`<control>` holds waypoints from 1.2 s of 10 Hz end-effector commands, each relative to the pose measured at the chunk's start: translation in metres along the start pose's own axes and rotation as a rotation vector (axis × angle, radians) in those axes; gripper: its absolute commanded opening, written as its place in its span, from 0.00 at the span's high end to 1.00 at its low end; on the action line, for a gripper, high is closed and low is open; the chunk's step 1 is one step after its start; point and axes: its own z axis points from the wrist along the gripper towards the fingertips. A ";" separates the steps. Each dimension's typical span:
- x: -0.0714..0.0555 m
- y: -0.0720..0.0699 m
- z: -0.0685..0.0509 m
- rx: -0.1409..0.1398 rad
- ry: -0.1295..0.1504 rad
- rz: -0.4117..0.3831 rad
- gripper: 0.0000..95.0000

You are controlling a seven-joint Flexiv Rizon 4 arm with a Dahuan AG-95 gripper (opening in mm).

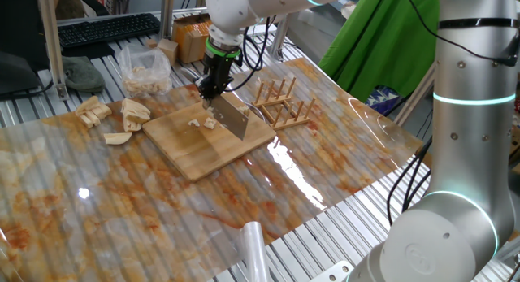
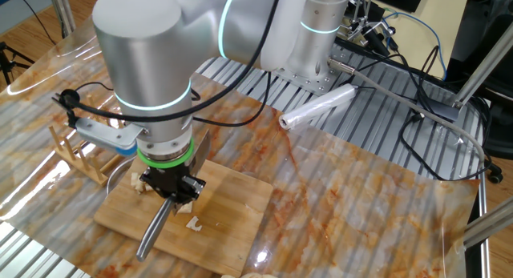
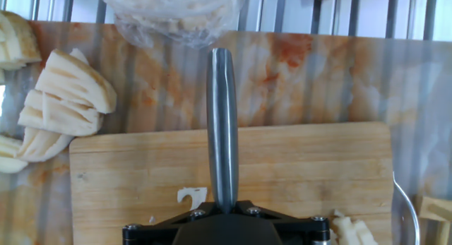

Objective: Slice the lotus root

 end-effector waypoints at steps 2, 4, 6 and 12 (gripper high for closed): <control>0.000 -0.002 0.015 -0.014 -0.006 0.003 1.00; -0.001 0.001 0.032 -0.024 -0.012 0.005 1.00; -0.003 0.003 0.046 -0.028 -0.021 0.008 1.00; 0.004 0.001 0.025 -0.055 -0.054 0.066 1.00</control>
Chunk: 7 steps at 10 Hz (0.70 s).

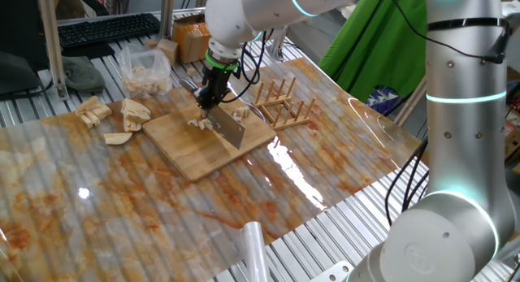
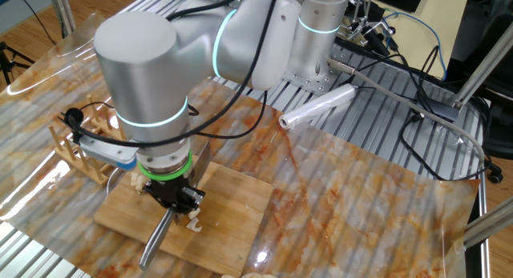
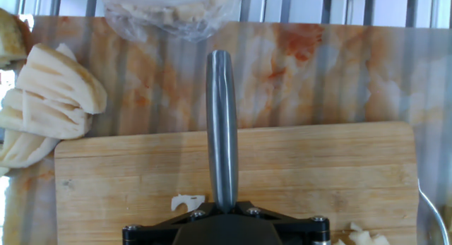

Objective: Slice the lotus root

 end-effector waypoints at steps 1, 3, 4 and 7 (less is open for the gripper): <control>0.002 0.000 -0.007 -0.008 -0.036 0.020 1.00; 0.000 0.001 -0.003 -0.004 -0.059 0.016 1.00; -0.003 0.003 -0.005 -0.001 -0.060 0.015 1.00; 0.000 0.009 0.008 0.001 -0.108 0.035 1.00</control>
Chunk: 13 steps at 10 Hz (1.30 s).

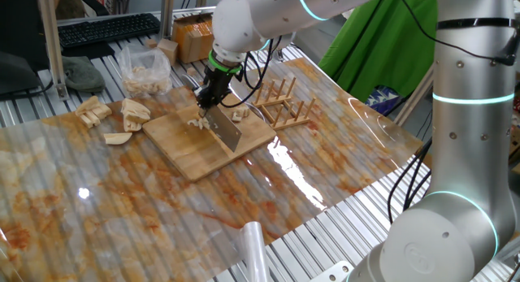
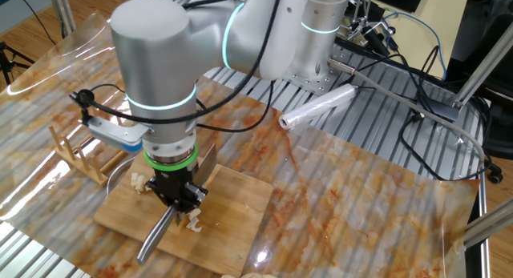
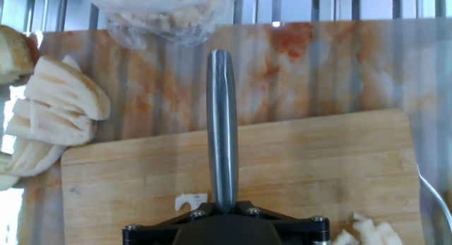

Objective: Slice the lotus root

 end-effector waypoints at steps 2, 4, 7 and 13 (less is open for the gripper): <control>0.006 0.003 0.009 0.028 -0.046 0.006 1.00; 0.003 0.000 0.006 0.028 -0.040 -0.001 1.00; 0.004 0.003 0.007 0.024 -0.019 0.005 1.00; 0.003 0.000 -0.004 0.023 0.034 0.000 1.00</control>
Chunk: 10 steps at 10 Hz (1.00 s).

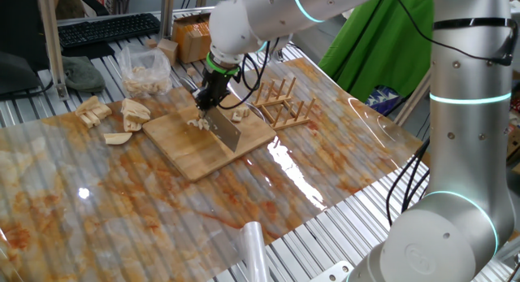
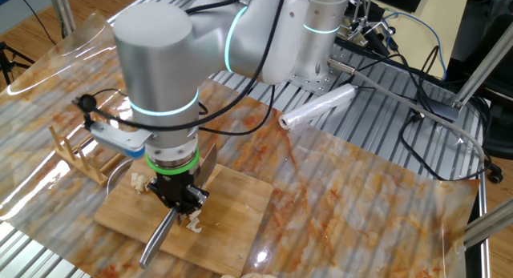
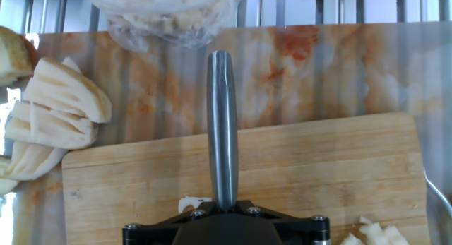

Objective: Slice the lotus root

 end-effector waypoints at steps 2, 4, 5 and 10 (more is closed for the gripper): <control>0.003 0.000 -0.012 0.002 0.016 0.004 1.00; 0.004 -0.001 -0.019 0.009 0.022 -0.001 1.00; 0.004 -0.002 -0.022 0.010 0.024 -0.002 1.00; 0.000 -0.007 -0.028 0.017 0.024 -0.030 1.00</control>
